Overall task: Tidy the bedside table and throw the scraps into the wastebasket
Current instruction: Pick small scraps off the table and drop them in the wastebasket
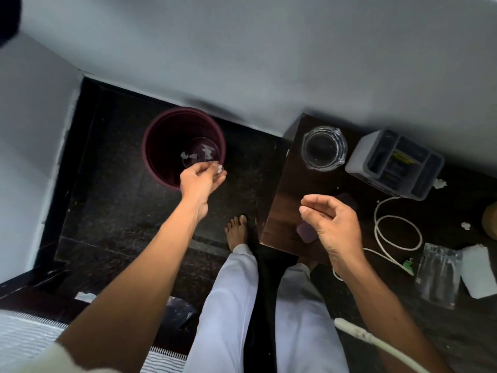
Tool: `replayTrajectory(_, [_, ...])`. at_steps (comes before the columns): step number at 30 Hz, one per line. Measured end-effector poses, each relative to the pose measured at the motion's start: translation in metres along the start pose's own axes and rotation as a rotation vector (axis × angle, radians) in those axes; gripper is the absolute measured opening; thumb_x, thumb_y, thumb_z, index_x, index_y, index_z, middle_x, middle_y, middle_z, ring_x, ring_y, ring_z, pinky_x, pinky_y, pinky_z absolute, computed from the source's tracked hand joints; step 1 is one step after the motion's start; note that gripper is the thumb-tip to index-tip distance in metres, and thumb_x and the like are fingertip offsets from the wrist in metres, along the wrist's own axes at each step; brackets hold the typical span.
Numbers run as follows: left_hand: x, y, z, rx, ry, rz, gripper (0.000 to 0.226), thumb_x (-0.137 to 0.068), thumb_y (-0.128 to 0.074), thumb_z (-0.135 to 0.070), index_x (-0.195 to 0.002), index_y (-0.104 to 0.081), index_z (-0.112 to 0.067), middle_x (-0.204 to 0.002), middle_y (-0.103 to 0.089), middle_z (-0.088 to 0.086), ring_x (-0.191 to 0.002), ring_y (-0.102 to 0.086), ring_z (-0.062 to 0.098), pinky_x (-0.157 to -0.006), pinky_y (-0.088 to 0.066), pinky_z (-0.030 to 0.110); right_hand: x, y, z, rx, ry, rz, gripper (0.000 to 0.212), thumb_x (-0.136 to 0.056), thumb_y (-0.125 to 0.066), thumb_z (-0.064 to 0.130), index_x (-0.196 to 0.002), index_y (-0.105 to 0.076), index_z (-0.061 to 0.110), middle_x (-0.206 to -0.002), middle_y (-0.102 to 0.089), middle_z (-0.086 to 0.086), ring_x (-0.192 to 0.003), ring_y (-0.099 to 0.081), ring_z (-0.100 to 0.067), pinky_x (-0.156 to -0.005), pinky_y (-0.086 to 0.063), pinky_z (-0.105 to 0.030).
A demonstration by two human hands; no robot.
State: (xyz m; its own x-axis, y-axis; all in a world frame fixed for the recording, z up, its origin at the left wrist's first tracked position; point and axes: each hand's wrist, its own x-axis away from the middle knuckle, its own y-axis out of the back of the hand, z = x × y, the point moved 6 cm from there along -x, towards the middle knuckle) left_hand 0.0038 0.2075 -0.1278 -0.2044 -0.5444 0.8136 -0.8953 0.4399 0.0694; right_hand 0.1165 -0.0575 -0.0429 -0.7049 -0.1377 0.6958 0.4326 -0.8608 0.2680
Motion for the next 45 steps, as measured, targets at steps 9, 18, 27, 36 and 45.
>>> replayTrajectory(9, [-0.052, 0.041, -0.027, -0.074, -0.023, -0.243, 0.009, -0.099, -0.058, -0.004, -0.099, -0.066, -0.007, -0.104, -0.071, 0.015, -0.080, -0.072, 0.017, -0.072, -0.062, 0.024, -0.004, -0.018, 0.002, -0.082, -0.055, -0.010, 0.014, -0.087, -0.074, 0.010, -0.101, -0.074, 0.014, -0.098, -0.078, -0.004, -0.093, -0.075, -0.014, -0.080, -0.060, -0.021])
replayTrajectory(18, [-0.029, 0.036, -0.023, -0.024, 0.014, -0.137, 0.028, -0.107, -0.047, -0.015, -0.129, -0.060, -0.003, -0.116, -0.068, 0.015, -0.104, -0.071, 0.024, -0.085, -0.060, 0.028, -0.009, -0.023, 0.003, -0.137, -0.043, -0.046, 0.015, -0.087, -0.074, 0.007, -0.100, -0.074, 0.016, -0.092, -0.078, 0.001, -0.092, -0.075, -0.010, -0.073, -0.058, -0.015])
replayTrajectory(27, [0.067, -0.054, 0.030, -0.082, 0.048, 0.132, 0.024, -0.107, -0.047, -0.013, -0.123, -0.062, -0.003, -0.115, -0.070, 0.014, -0.104, -0.071, 0.025, -0.091, -0.059, 0.032, -0.005, 0.014, -0.002, -0.121, -0.003, -0.110, 0.023, -0.085, -0.074, 0.002, -0.106, -0.073, 0.014, -0.100, -0.076, 0.001, -0.087, -0.072, 0.003, -0.083, -0.058, -0.018])
replayTrajectory(36, [0.146, -0.140, 0.079, -0.176, 0.073, 0.329, 0.021, -0.105, -0.052, -0.016, -0.116, -0.067, -0.008, -0.108, -0.074, 0.012, -0.095, -0.074, 0.019, -0.084, -0.061, 0.027, 0.003, 0.097, -0.009, -0.076, 0.110, -0.201, 0.023, -0.083, -0.076, 0.003, -0.096, -0.072, 0.021, -0.094, -0.076, 0.001, -0.088, -0.073, -0.004, -0.080, -0.057, -0.021])
replayTrajectory(45, [0.173, -0.184, 0.091, -0.207, 0.044, 0.365, 0.017, -0.105, -0.052, -0.014, -0.101, -0.068, -0.014, -0.095, -0.073, 0.007, -0.082, -0.070, 0.014, -0.073, -0.058, 0.021, -0.021, 0.236, -0.033, -0.063, 0.075, -0.642, 0.020, -0.085, -0.076, 0.015, -0.105, -0.071, 0.019, -0.093, -0.075, 0.005, -0.085, -0.072, -0.004, -0.081, -0.061, -0.027])
